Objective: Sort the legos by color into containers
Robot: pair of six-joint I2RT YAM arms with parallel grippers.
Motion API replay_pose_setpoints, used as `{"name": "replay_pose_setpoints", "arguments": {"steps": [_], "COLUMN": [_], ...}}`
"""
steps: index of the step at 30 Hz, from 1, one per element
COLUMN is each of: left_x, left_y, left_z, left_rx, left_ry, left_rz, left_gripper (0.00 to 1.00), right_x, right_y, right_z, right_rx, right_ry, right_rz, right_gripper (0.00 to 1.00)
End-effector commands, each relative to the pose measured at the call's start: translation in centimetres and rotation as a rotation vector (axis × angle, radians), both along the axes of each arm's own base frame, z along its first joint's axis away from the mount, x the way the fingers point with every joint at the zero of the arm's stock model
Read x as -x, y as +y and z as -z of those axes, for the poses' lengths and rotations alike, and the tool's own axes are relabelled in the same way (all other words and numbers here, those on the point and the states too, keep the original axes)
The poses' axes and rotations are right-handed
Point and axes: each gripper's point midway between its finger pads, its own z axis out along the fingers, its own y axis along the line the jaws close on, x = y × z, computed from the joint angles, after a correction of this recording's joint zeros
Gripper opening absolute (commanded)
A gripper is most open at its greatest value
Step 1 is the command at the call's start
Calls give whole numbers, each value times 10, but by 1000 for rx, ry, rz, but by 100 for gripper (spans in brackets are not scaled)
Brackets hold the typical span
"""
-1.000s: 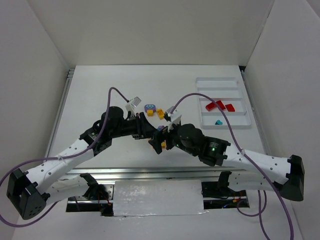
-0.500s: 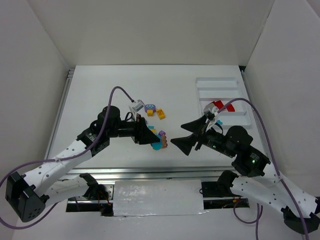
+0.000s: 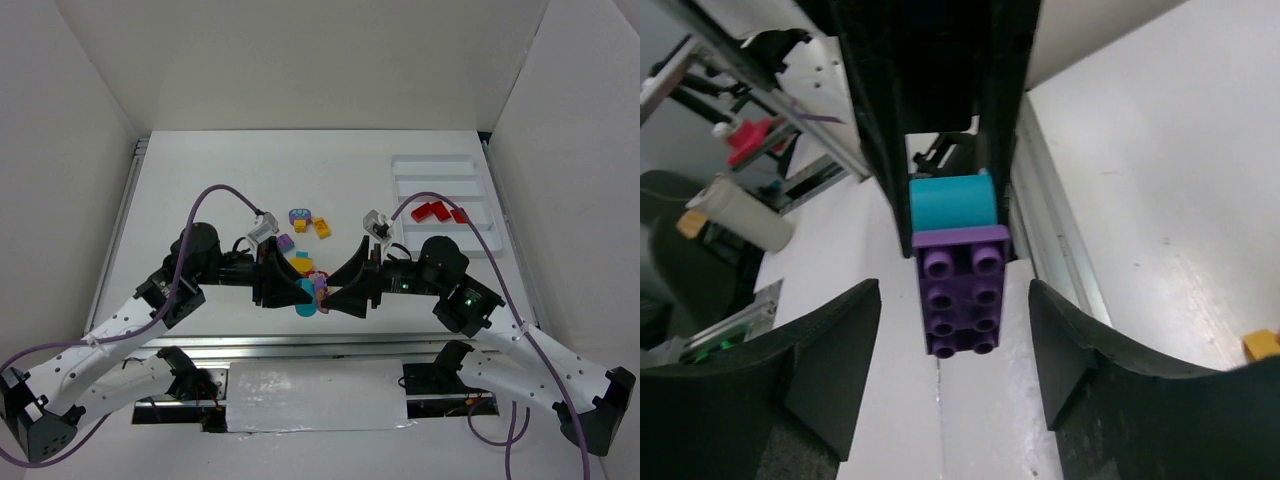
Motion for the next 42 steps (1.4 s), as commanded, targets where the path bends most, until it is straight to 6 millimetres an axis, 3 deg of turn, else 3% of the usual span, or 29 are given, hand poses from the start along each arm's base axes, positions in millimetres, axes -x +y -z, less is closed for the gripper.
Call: {"name": "replay_pose_setpoints", "arguments": {"steps": [1,3,9,12,13,15,17,20,21,22,27,32,33,35,36,37,38,42], "left_x": [3,3,6,6,5,3,-1,-8,-19,-23,-33,-41,-46,-66,-73,-80,-87,-100], "left_y": [-2,-2,-2,-2,-2,-1,-1,6,10,15,33,47,51,70,77,84,94,110], "left_z": [-12,-15,-21,-22,-22,-21,-21,-23,-26,-19,-33,-40,-39,-26,-20,-13,1,36], "left_rx": [45,57,77,80,79,71,58,21,7,-28,-30,-68,-89,-196,-234,-274,-353,-484], "left_ry": [-77,-85,-87,-86,-86,-84,-81,-81,-86,-66,-106,-127,-122,-102,-101,-98,-83,-51], "left_rz": [35,38,47,47,44,27,-3,-83,-162,-207,-342,-430,-469,-618,-666,-712,-771,-863], "left_gripper": [0,0,0,0,0,0,0,0,0,0,0,0,0,0,0,0,0,0], "right_x": [26,28,25,21,21,19,12,-15,-32,-38,-80,-143,-170,-215,-239,-256,-271,-334], "right_y": [-1,0,8,12,13,14,11,-7,-19,-27,-53,-83,-104,-144,-173,-187,-209,-249], "right_z": [-26,-23,-13,-12,-12,-15,-13,-10,-9,-6,8,32,37,64,48,87,97,116], "right_rx": [-113,-119,-115,-119,-121,-129,-107,-84,-85,-77,-20,105,126,249,243,381,417,482], "right_ry": [-71,-71,-39,-32,-34,-39,-64,-84,-81,-75,-28,106,152,312,332,432,477,579], "right_rz": [-144,-163,-187,-186,-192,-187,-127,35,108,145,346,636,827,1108,1294,1368,1454,1598], "right_gripper": [67,59,56,50,39,0,0,0,0,0,0,0,0,0,0,0,0,0]}}
